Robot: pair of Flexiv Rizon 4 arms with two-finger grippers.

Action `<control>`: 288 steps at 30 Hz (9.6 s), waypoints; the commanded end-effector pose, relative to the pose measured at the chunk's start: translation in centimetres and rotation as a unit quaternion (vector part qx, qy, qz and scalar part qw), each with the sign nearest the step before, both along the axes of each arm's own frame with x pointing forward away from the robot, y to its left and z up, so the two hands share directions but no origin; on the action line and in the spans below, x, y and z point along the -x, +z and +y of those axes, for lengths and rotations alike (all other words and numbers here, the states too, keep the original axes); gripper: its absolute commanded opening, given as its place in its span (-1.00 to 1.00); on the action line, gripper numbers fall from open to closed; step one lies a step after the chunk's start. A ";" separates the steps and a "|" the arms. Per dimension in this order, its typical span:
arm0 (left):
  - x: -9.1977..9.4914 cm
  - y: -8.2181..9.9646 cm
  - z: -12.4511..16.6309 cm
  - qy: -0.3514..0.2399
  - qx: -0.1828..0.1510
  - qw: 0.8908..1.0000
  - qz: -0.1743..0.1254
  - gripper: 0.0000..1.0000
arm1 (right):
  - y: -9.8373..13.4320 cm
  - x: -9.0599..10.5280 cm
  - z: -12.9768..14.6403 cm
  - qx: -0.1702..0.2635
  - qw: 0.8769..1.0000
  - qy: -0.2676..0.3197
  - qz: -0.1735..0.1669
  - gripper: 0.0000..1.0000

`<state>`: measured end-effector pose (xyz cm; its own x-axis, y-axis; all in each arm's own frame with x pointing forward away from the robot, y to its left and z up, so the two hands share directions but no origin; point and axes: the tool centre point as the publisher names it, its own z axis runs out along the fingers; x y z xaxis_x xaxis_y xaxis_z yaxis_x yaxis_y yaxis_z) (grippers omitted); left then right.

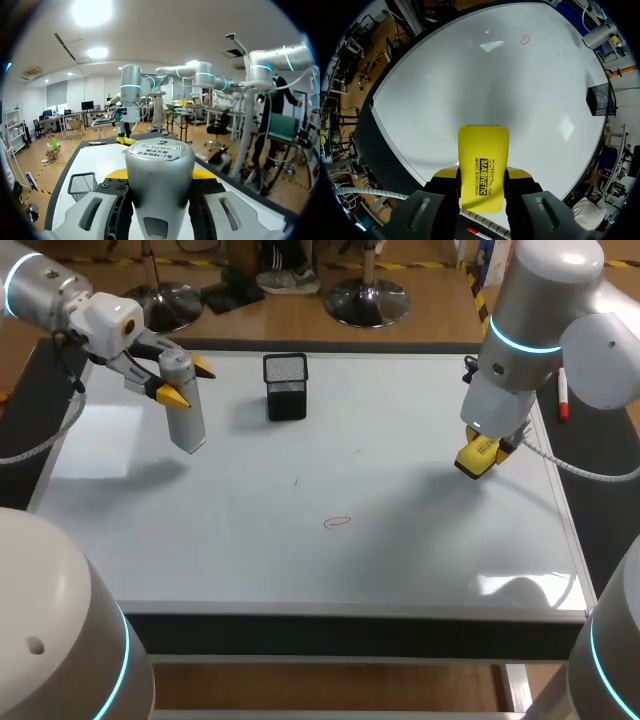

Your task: Pick up the inspection probe, press it on each red-marked spot on the whiteboard one by one, put down the probe, pick up the eraser, and wipe off all the red marks.

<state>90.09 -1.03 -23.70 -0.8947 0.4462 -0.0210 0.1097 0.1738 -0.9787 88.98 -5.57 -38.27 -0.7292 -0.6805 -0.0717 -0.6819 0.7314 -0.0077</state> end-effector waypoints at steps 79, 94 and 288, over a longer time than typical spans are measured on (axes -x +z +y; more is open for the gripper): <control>0.0 0.1 0.1 -0.001 0.000 1.000 -0.001 -1.00 | -3.2 9.9 28.9 0.042 0.917 0.396 -0.005 -1.00; 0.0 0.1 0.1 -0.001 0.000 1.000 -0.001 -1.00 | -5.0 10.0 27.7 0.043 0.922 0.383 0.016 -1.00; 0.0 0.1 0.1 -0.001 0.000 1.000 -0.001 -1.00 | 3.2 -16.9 12.9 -0.039 0.999 0.028 -0.014 1.00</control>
<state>90.09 -1.02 -23.71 -0.8947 0.4462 -0.0210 0.1095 0.1735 -0.9787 106.30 8.21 -36.50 -0.6066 -0.7887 -0.0999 -0.7928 0.6095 0.0024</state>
